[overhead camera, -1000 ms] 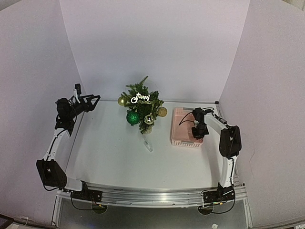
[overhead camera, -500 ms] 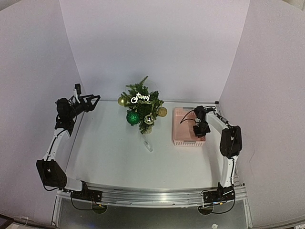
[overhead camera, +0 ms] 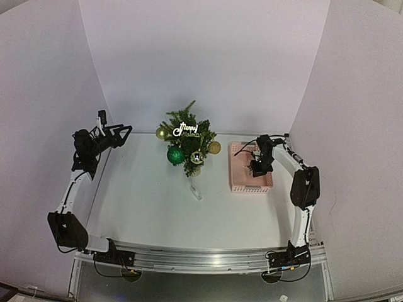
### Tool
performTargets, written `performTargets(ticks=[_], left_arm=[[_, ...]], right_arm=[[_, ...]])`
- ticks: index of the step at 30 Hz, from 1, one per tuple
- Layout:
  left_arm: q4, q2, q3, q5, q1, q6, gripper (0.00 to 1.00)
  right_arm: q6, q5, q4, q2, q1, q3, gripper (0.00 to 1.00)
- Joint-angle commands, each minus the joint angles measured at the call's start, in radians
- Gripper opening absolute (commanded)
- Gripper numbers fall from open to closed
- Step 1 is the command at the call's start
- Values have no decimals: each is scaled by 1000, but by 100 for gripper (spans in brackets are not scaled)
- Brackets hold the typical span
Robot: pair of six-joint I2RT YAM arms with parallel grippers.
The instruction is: Decorate the small christmas tree
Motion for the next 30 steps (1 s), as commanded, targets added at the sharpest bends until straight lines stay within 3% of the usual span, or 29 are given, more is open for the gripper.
performTargets(ticks=[1, 8, 14, 22, 30], left_arm=[[49, -41, 37, 27, 5, -7, 92], [-79, -34, 145, 44, -74, 55, 89], [-272, -11, 288, 61, -206, 151, 89], [-436, 39, 429, -33, -426, 335, 89], [-479, 68, 498, -85, -557, 473, 90]], right_arm=[[59, 21, 61, -162, 23, 79, 0], [125, 293, 145, -308, 174, 225, 0], [114, 474, 297, -355, 404, 353, 0], [77, 536, 696, -344, 669, 293, 0], [14, 578, 757, -217, 798, 399, 0]])
